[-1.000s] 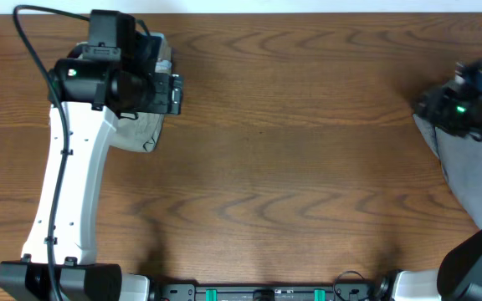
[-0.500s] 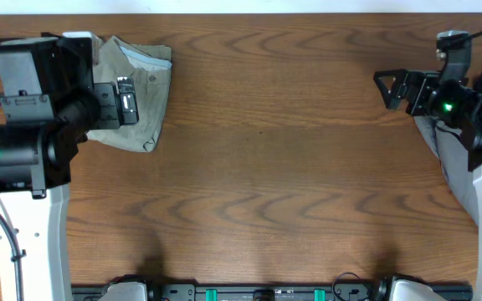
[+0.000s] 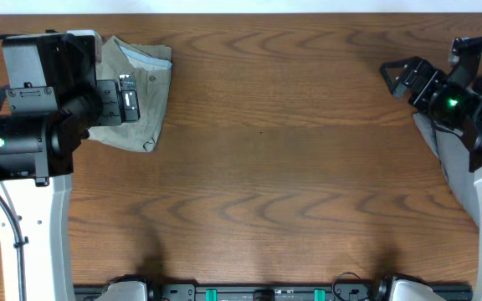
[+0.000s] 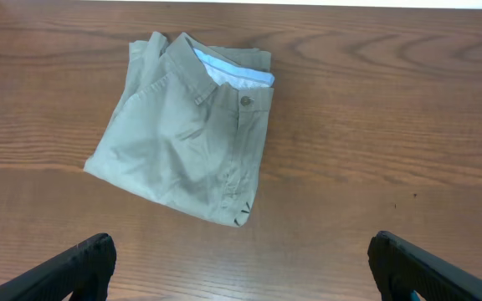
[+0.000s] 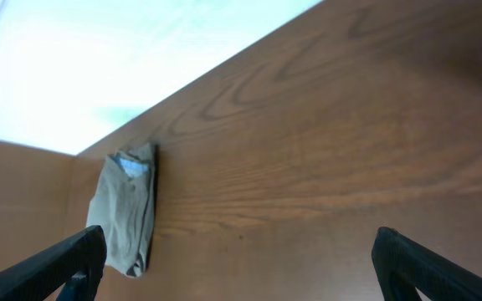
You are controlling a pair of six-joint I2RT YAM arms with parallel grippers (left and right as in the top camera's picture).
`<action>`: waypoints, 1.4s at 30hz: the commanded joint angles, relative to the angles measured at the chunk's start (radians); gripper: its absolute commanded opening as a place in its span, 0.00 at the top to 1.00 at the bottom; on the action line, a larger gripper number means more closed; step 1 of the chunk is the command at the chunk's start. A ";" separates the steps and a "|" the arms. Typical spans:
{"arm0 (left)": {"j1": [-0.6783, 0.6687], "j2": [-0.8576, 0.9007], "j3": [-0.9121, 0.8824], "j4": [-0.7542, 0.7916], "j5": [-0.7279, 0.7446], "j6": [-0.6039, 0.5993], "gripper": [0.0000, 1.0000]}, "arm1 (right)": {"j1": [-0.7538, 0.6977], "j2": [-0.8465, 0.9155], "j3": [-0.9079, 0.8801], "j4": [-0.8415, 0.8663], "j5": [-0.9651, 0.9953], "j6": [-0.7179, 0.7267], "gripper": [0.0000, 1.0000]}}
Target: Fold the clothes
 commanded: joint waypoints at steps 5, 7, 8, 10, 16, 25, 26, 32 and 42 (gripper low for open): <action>0.005 0.000 0.006 0.000 -0.008 -0.005 0.02 | -0.048 -0.042 0.002 -0.069 0.037 0.017 0.01; 0.005 0.000 0.006 0.000 -0.008 -0.005 0.02 | -0.040 -0.089 -0.006 -0.036 0.148 0.014 0.01; 0.005 0.000 0.006 0.000 -0.008 -0.005 0.02 | -0.029 -0.119 -0.017 -0.011 0.191 -0.010 0.01; 0.005 0.000 0.006 0.000 -0.008 -0.005 0.02 | 0.010 -0.196 -0.052 0.050 0.254 -0.119 0.01; 0.005 0.000 0.005 0.000 -0.008 -0.005 0.02 | 0.158 -0.481 -0.227 0.130 0.369 -0.514 0.01; 0.005 0.000 0.005 0.000 -0.008 -0.005 0.02 | 0.205 -0.938 -0.626 0.219 0.453 -0.563 0.01; 0.005 0.000 0.005 0.000 -0.008 -0.005 0.02 | 0.206 -0.976 -0.662 0.219 0.453 -0.563 0.01; 0.005 0.000 0.005 0.000 -0.008 -0.005 0.02 | 0.201 -1.162 -0.896 0.277 0.453 -0.529 0.01; 0.005 0.000 0.005 0.000 -0.008 -0.005 0.02 | 0.201 -1.310 -1.196 0.444 0.449 -0.435 0.01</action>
